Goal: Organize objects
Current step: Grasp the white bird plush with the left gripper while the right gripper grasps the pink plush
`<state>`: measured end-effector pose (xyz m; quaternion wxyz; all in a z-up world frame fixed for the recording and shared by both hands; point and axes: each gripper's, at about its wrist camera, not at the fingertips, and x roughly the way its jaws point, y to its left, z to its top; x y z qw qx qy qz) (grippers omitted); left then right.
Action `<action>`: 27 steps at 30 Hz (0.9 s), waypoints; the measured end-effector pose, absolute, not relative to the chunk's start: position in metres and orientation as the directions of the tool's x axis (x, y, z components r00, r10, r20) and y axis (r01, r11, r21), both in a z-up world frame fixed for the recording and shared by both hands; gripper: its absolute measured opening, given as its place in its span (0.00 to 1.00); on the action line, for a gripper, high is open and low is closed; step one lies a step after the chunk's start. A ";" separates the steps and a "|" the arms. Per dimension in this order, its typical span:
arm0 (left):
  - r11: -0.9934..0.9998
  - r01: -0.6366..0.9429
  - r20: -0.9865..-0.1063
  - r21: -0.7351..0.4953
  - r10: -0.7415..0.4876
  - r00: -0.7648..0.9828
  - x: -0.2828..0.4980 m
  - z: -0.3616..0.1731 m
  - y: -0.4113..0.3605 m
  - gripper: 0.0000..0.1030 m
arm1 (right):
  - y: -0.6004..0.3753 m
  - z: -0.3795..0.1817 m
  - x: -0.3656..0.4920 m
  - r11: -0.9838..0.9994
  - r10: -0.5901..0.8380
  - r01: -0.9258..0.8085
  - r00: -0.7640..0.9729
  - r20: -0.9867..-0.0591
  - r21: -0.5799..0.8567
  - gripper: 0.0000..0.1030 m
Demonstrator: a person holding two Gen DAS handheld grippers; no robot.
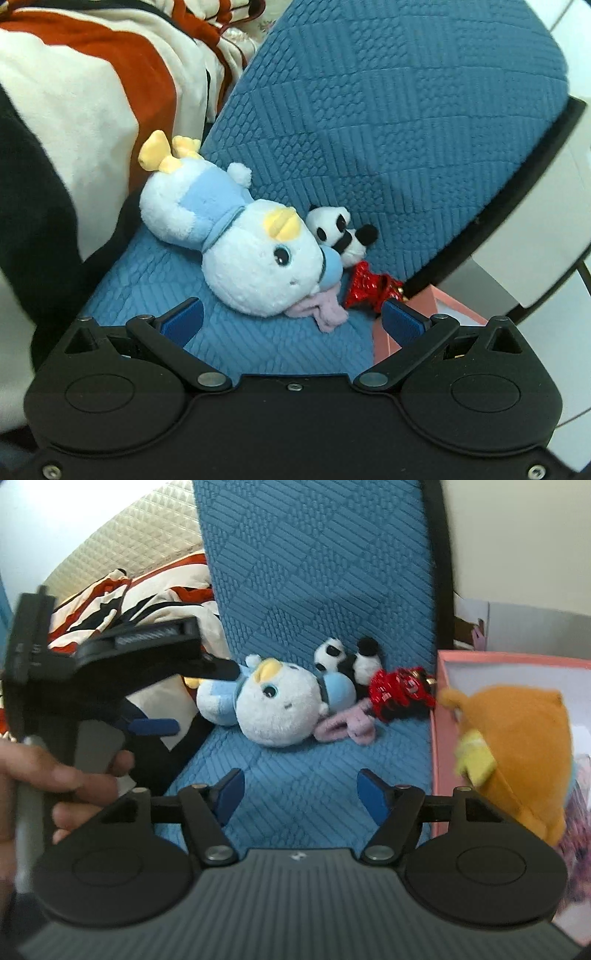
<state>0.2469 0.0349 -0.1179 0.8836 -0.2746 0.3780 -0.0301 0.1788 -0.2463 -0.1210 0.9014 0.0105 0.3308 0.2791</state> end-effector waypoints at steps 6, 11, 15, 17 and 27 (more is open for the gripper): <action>0.806 -0.203 -0.670 -0.555 -0.289 0.684 0.287 -0.140 0.046 0.99 | -0.224 -0.132 0.215 0.844 0.492 -0.509 0.616 -0.615 0.166 0.60; 0.763 -0.286 -0.703 -0.580 -0.292 0.648 0.315 -0.166 0.058 0.99 | -0.211 -0.151 0.253 0.861 0.452 -0.487 0.600 -0.660 0.148 0.58; 0.718 -0.338 -0.722 -0.609 -0.324 0.612 0.328 -0.187 0.067 0.99 | -0.203 -0.168 0.282 0.880 0.408 -0.456 0.587 -0.699 0.131 0.58; 0.707 -0.355 -0.731 -0.612 -0.335 0.595 0.331 -0.195 0.068 0.99 | -0.198 -0.175 0.294 0.886 0.390 -0.449 0.588 -0.709 0.115 0.58; 0.696 -0.373 -0.750 -0.613 -0.366 0.551 0.352 -0.211 0.063 0.99 | -0.174 -0.210 0.338 0.888 0.317 -0.458 0.584 -0.748 0.019 0.54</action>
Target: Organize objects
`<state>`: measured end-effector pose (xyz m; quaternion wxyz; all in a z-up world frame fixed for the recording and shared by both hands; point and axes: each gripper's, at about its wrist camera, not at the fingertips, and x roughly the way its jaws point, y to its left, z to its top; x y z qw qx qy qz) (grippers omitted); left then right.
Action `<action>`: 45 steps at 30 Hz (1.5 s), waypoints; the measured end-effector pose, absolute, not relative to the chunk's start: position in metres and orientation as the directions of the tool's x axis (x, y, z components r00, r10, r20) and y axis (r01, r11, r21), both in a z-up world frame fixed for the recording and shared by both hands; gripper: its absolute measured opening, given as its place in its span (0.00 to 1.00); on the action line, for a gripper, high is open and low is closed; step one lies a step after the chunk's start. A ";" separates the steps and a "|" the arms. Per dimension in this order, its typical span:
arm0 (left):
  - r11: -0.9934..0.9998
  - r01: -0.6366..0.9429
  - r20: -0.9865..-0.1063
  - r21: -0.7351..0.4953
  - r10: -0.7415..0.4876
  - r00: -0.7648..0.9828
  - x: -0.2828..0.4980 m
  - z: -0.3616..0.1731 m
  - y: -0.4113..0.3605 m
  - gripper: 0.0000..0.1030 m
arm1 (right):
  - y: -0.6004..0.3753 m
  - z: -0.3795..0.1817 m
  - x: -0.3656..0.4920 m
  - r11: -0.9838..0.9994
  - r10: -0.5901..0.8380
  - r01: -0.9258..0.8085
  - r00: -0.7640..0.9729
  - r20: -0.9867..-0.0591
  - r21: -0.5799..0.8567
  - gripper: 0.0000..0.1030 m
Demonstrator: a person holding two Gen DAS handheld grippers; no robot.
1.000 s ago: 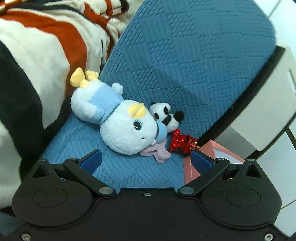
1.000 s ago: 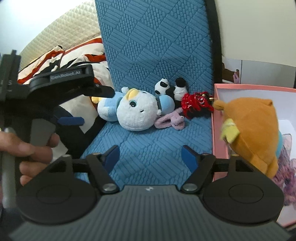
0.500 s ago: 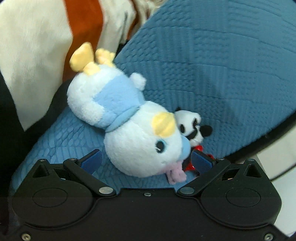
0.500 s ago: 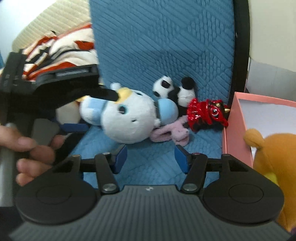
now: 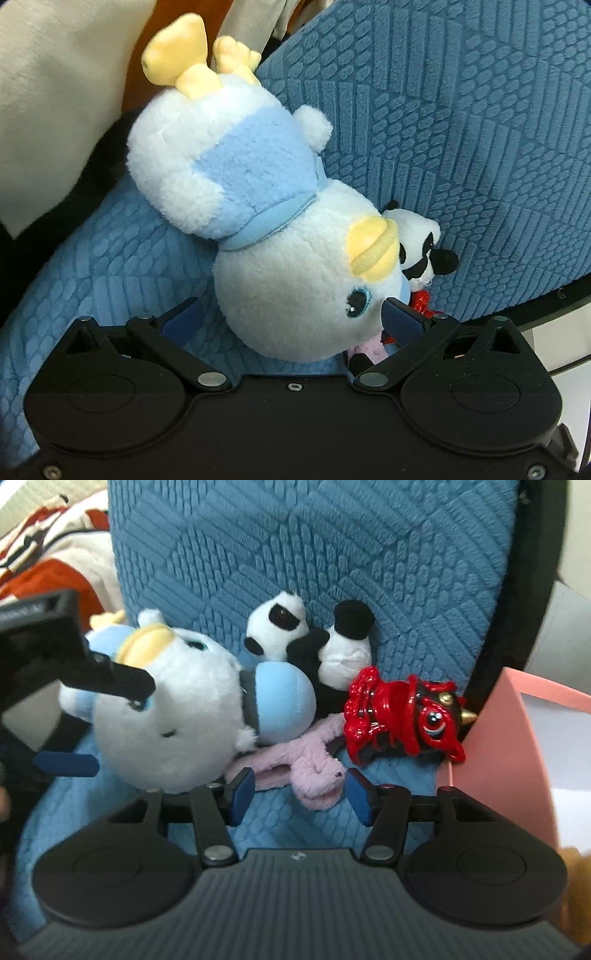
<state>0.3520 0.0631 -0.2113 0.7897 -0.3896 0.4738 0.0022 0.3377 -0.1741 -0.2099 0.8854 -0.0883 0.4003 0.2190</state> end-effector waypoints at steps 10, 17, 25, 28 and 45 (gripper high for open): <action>0.688 -0.362 -0.742 -0.629 -0.394 0.542 0.371 -0.218 0.058 1.00 | -0.177 -0.228 0.354 0.892 0.319 -0.451 0.559 -0.766 0.043 0.37; 0.692 -0.357 -0.740 -0.627 -0.385 0.551 0.376 -0.218 0.053 1.00 | -0.181 -0.228 0.354 0.888 0.334 -0.455 0.550 -0.766 0.060 0.34; 0.738 -0.320 -0.738 -0.594 -0.341 0.583 0.368 -0.206 0.050 0.81 | -0.174 -0.224 0.339 0.877 0.344 -0.478 0.544 -0.765 0.054 0.34; 0.745 -0.313 -0.732 -0.589 -0.328 0.597 0.361 -0.199 0.051 0.73 | -0.173 -0.217 0.333 0.874 0.348 -0.483 0.554 -0.757 0.048 0.34; 0.711 -0.325 -0.676 -0.623 -0.282 0.681 0.322 -0.174 0.077 0.84 | -0.198 -0.182 0.286 0.894 0.351 -0.439 0.559 -0.751 0.091 0.34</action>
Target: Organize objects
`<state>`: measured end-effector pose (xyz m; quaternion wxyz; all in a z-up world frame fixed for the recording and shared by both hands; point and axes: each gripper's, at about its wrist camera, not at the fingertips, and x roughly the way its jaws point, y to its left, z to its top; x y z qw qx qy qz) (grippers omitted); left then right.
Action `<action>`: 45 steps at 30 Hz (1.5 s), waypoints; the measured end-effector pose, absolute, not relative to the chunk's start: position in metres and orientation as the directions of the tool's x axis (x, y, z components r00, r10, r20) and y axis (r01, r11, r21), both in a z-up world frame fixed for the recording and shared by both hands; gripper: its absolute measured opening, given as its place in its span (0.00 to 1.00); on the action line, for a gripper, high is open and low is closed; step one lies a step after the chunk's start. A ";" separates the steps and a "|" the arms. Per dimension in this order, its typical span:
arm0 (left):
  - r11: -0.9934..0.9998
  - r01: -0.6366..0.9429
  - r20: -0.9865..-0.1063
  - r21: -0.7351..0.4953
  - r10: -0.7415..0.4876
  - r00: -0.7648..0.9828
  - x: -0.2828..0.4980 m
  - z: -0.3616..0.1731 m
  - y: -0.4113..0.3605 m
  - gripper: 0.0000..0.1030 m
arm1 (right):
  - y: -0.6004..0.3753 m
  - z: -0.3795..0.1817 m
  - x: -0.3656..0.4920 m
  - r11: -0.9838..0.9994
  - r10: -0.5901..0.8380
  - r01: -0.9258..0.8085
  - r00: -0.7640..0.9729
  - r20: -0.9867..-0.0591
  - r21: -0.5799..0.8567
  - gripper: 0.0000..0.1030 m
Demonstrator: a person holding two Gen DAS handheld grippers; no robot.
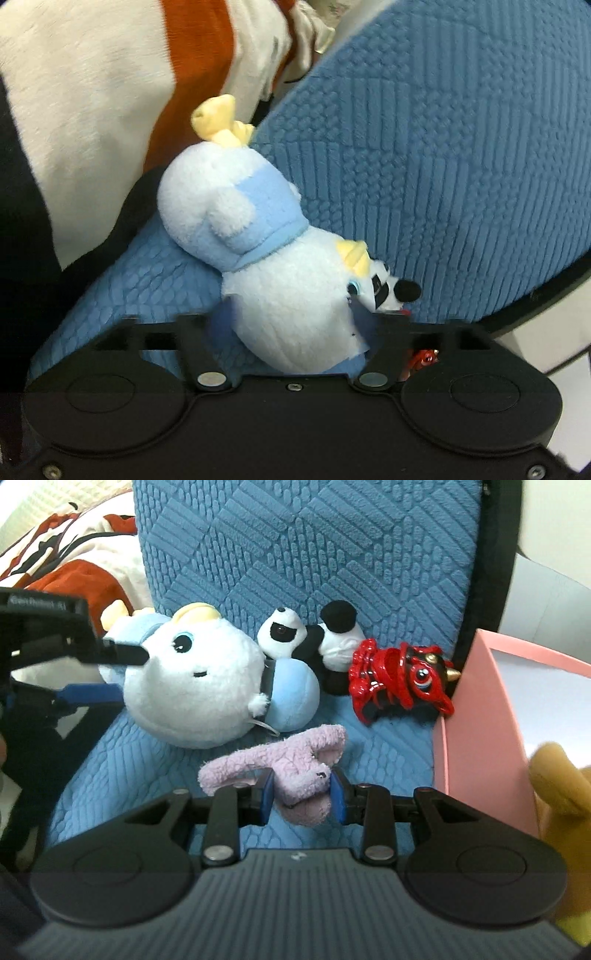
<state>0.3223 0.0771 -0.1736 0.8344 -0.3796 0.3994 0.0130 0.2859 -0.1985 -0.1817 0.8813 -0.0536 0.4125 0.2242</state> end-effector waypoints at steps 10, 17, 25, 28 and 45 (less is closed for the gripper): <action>0.520 -0.446 -0.652 -0.728 -0.327 0.684 0.342 -0.206 0.102 0.85 | -0.195 -0.195 0.287 0.892 0.355 -0.439 0.526 -0.773 0.110 0.34; 0.488 -0.470 -0.659 -0.736 -0.352 0.665 0.354 -0.218 0.098 0.95 | -0.195 -0.200 0.302 0.893 0.358 -0.433 0.518 -0.777 0.123 0.34; 0.432 -0.482 -0.638 -0.762 -0.374 0.674 0.362 -0.230 0.089 1.00 | -0.193 -0.203 0.313 0.890 0.365 -0.439 0.517 -0.774 0.126 0.34; 0.389 -0.483 -0.615 -0.784 -0.394 0.683 0.366 -0.238 0.087 1.00 | -0.192 -0.206 0.315 0.888 0.366 -0.442 0.513 -0.777 0.127 0.34; 0.466 -0.471 -0.648 -0.749 -0.368 0.667 0.346 -0.211 0.082 0.71 | -0.188 -0.197 0.307 0.900 0.330 -0.432 0.573 -0.751 0.066 0.34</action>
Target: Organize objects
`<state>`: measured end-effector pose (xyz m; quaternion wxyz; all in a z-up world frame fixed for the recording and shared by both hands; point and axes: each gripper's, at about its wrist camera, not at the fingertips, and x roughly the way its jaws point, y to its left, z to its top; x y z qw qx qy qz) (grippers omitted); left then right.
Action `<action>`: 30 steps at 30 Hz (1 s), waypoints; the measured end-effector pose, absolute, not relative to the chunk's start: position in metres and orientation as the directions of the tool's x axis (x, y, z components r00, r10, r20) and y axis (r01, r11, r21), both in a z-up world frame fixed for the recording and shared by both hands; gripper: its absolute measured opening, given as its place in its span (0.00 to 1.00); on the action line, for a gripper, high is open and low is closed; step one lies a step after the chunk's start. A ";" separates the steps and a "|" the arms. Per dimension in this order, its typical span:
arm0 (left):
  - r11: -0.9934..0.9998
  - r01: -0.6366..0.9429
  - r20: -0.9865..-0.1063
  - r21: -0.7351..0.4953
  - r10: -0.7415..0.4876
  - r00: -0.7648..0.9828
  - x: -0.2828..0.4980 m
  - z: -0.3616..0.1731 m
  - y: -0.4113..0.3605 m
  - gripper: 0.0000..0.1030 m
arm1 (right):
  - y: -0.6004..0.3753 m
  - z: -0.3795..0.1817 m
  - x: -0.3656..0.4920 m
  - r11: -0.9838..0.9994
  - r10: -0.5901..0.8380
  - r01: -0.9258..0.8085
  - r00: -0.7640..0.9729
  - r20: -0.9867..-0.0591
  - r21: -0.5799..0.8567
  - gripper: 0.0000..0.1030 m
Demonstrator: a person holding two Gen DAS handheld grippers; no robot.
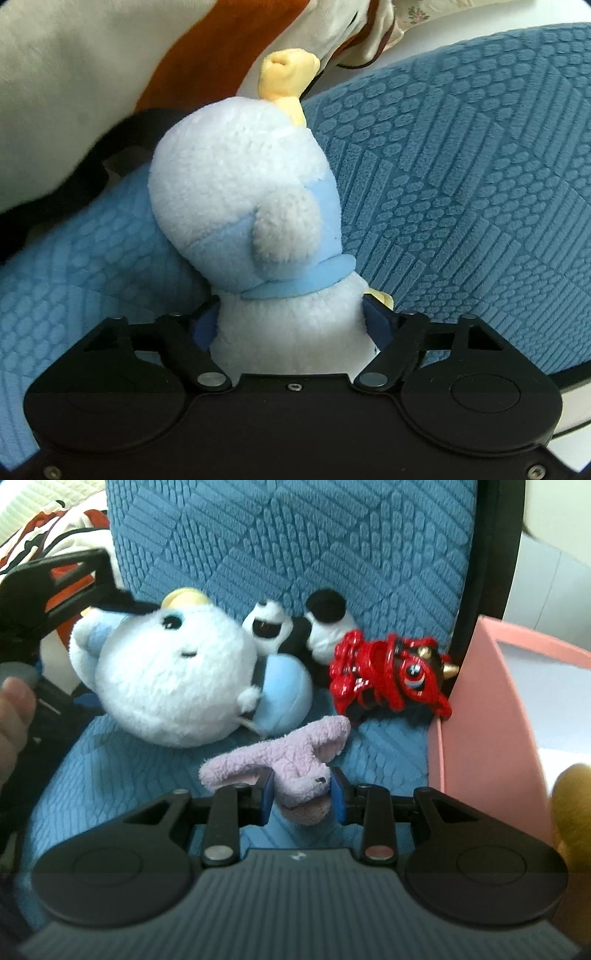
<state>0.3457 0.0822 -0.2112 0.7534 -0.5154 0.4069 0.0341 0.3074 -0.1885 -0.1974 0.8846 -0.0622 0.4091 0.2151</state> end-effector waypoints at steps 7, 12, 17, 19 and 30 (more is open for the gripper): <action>0.558 -0.404 -0.651 -0.725 -0.364 0.666 0.314 -0.185 0.074 0.70 | -0.196 -0.180 0.298 0.913 0.321 -0.403 0.613 -0.722 0.065 0.34; 0.631 -0.366 -0.670 -0.684 -0.344 0.659 0.280 -0.169 0.081 0.70 | -0.203 -0.169 0.281 0.914 0.319 -0.402 0.624 -0.714 0.057 0.34; 0.688 -0.356 -0.701 -0.633 -0.313 0.641 0.249 -0.158 0.081 0.70 | -0.215 -0.163 0.260 0.919 0.311 -0.390 0.632 -0.710 0.055 0.34; 0.694 -0.351 -0.704 -0.629 -0.317 0.636 0.231 -0.157 0.089 0.70 | -0.214 -0.161 0.249 0.921 0.305 -0.388 0.639 -0.706 0.047 0.34; 0.733 -0.334 -0.718 -0.593 -0.293 0.631 0.238 -0.154 0.071 0.74 | -0.225 -0.163 0.215 0.911 0.318 -0.407 0.595 -0.738 0.064 0.34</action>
